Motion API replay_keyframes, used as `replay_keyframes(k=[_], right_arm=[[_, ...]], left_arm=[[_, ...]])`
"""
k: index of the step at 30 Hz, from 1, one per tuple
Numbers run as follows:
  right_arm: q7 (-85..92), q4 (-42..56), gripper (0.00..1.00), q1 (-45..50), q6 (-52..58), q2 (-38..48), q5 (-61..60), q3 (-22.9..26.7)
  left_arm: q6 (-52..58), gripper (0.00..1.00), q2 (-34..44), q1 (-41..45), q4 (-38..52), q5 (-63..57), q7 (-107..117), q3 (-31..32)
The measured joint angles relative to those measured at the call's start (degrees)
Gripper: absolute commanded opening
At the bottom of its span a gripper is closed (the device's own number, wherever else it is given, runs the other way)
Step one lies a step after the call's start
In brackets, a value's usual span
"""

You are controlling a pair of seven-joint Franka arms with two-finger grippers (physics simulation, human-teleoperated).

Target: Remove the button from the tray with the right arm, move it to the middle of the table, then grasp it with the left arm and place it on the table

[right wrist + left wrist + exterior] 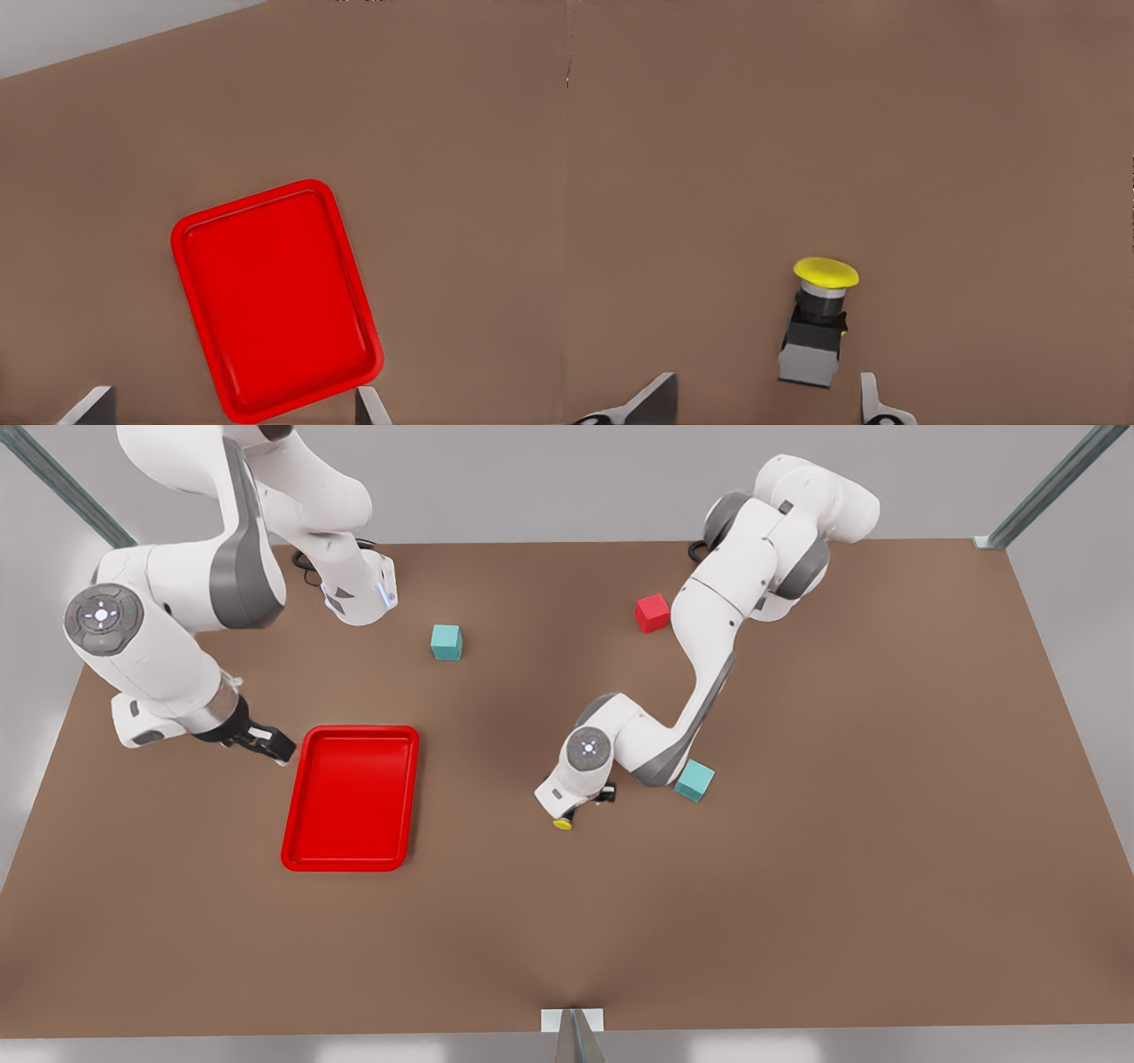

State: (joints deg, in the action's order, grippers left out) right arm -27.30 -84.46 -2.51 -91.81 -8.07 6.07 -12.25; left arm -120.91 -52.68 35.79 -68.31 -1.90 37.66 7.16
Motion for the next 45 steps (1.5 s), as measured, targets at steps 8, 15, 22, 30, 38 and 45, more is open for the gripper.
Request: replay_keyframes(k=[8, 15, 22, 30, 38, 45], right_arm=[[7.16, 0.18, 1.00, 0.00, 1.48, -0.29, 1.12, -0.04], [11.24, 0.41, 1.00, -0.69, 1.88, -0.67, -0.66, 0.07], [13.97, 1.91, 1.00, -0.63, 1.95, -2.09, -1.80, 0.04], [15.94, 5.17, 1.00, -1.02, 1.78, -4.51, -2.95, -0.09], [17.15, 5.77, 1.00, -0.91, 1.66, -5.26, -3.15, -0.28], [17.84, 5.77, 1.00, -0.60, 1.60, -5.84, -3.05, -0.32]], left_arm=[[-8.20, 1.00, -2.00, 1.06, -2.62, -4.95, 9.28, 0.28], [-9.66, 1.00, -1.97, 1.59, -5.01, -5.90, 12.50, 1.51], [-9.86, 1.00, -3.10, 1.48, -4.94, -6.94, 13.13, 1.48], [-9.96, 1.00, -4.47, 1.30, -2.24, -7.76, 10.67, 1.45], [-8.68, 0.79, -4.45, 1.37, -2.10, -7.92, 5.93, 1.45], [-7.85, 0.77, -4.58, 1.22, -0.51, -7.87, 3.12, 1.45]])
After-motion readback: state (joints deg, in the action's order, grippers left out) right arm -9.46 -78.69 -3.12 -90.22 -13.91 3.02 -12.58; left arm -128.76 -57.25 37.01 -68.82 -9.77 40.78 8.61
